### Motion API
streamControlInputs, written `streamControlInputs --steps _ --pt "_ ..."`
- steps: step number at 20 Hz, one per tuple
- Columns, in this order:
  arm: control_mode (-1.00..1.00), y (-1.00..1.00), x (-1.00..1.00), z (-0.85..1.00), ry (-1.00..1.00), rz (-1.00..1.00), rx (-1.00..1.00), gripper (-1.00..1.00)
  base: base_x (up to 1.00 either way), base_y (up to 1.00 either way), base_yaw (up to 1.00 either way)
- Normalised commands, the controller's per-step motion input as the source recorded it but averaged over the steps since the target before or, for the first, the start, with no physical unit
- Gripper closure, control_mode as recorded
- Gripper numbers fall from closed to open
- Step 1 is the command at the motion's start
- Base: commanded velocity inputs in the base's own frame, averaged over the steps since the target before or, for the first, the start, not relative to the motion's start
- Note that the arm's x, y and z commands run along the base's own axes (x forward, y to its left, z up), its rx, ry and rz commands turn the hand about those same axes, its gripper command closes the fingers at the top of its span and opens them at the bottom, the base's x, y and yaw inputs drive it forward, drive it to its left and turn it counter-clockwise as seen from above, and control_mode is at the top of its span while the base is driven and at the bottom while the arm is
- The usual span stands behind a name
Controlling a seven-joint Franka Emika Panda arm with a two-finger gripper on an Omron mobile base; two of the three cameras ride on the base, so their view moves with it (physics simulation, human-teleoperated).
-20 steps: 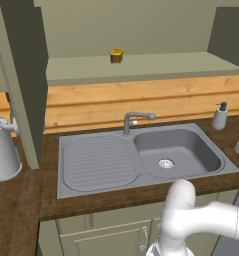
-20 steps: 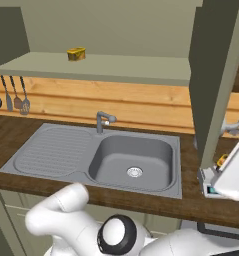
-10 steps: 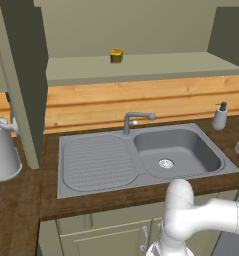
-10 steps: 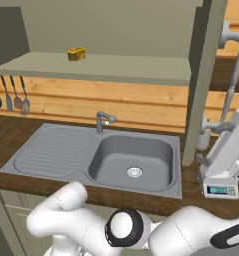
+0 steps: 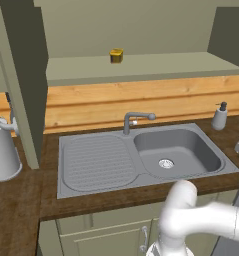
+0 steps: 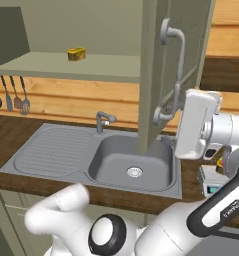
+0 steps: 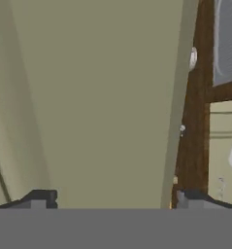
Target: Pick the canned food and place it on the digital scale for weighing, and close the cabinet.
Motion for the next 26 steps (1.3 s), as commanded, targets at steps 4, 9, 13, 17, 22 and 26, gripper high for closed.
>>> streamControlInputs --steps 4,9,13,17,22,26 --pt "-1.0 1.0 0.79 -0.06 0.11 -0.23 0.06 -1.0 0.0 0.0 0.0" --pt "-1.0 1.0 0.87 -0.06 0.14 -0.25 0.08 -1.0 0.0 0.0 0.0" --pt "-1.0 0.99 0.99 0.05 0.19 -0.23 0.1 -1.0 0.0 0.0 0.0" --pt "-1.0 0.68 0.78 0.54 0.36 -0.09 0.14 -1.0 0.0 0.0 0.0" --pt "-1.0 0.22 0.73 0.55 0.48 0.0 0.17 -1.0 0.0 0.0 0.0" --pt "-1.0 0.22 0.79 0.26 0.37 0.03 0.15 -1.0 0.0 0.0 0.0"
